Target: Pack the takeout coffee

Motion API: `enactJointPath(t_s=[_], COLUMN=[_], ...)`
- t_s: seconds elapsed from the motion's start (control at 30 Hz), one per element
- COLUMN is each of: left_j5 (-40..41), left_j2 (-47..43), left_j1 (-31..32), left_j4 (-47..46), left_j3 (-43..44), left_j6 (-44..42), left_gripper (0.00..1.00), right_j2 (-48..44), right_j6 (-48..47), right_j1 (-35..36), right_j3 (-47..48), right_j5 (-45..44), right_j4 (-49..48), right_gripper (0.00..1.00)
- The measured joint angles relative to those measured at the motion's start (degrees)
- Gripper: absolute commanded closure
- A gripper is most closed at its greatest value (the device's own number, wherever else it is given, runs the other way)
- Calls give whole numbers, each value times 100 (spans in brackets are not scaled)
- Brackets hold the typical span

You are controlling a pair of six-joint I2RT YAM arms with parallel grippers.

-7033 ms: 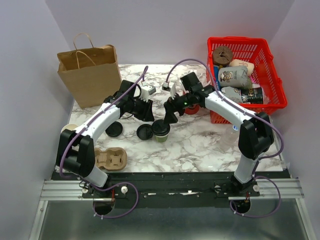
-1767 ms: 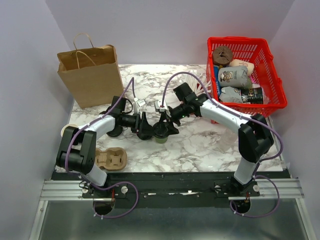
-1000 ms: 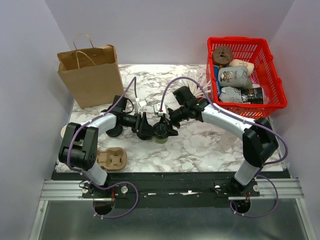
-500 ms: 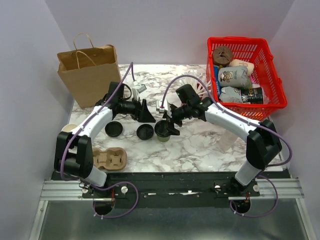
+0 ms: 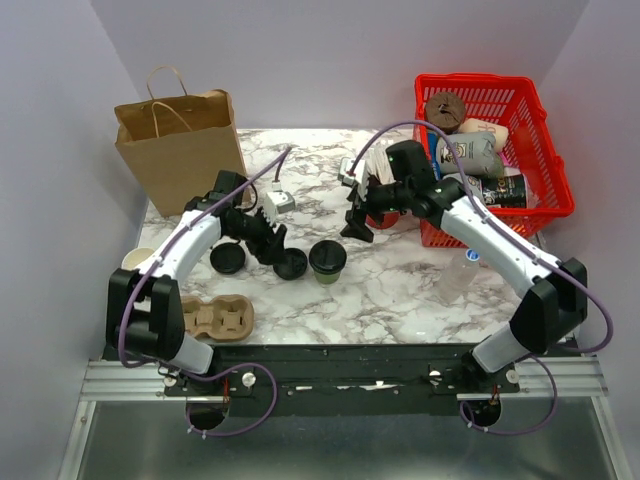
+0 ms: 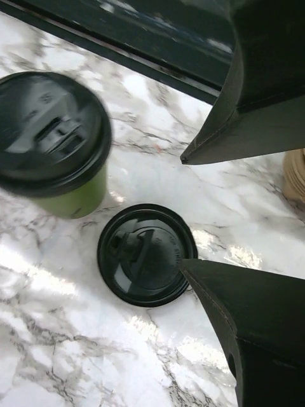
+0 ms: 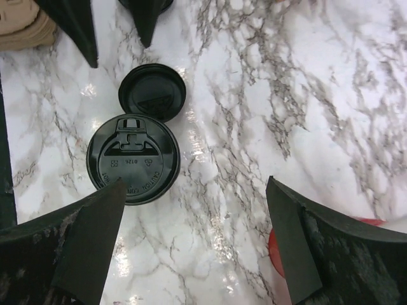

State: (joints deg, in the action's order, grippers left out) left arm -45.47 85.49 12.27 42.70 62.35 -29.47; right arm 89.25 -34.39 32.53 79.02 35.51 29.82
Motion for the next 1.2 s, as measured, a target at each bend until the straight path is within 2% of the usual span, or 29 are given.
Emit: enactJointPath(t_s=[0.2,0.5,0.6,0.73,0.8,0.97,1.2], left_j5=[354,1445,1725,1921,1991,2063,2105], left_j2=[-621,-717,-717,-706,-684,-610,-466], left_j1=[483,1224,1394,1572,1639,1700,1700], left_j4=[-131,-1504,-1910,-2269,-2409,-2535,-2594], left_j3=[-752,-1781,-1919,-2015,-2068,-2138,-2157], left_j6=[-1012,-1174,-1178,-1233,-1274,-1399,-1513], left_gripper=[35,39,41,49,50,53,63], right_j2=[-750,-931,-931,-931,-929,-911,-837], right_j6=[402,505,505,509,511,544,551], right_j1=[-4,-7,-15,-31,-37,-39,-42], right_j3=[-291,-566,-579,-595,-595,-595,-595], right_j5=[-321,-610,-632,-638,-640,-669,-686], right_j4=[-195,-192,-195,-195,-195,-195,-195], right_gripper=[0,0,0,0,0,0,0])
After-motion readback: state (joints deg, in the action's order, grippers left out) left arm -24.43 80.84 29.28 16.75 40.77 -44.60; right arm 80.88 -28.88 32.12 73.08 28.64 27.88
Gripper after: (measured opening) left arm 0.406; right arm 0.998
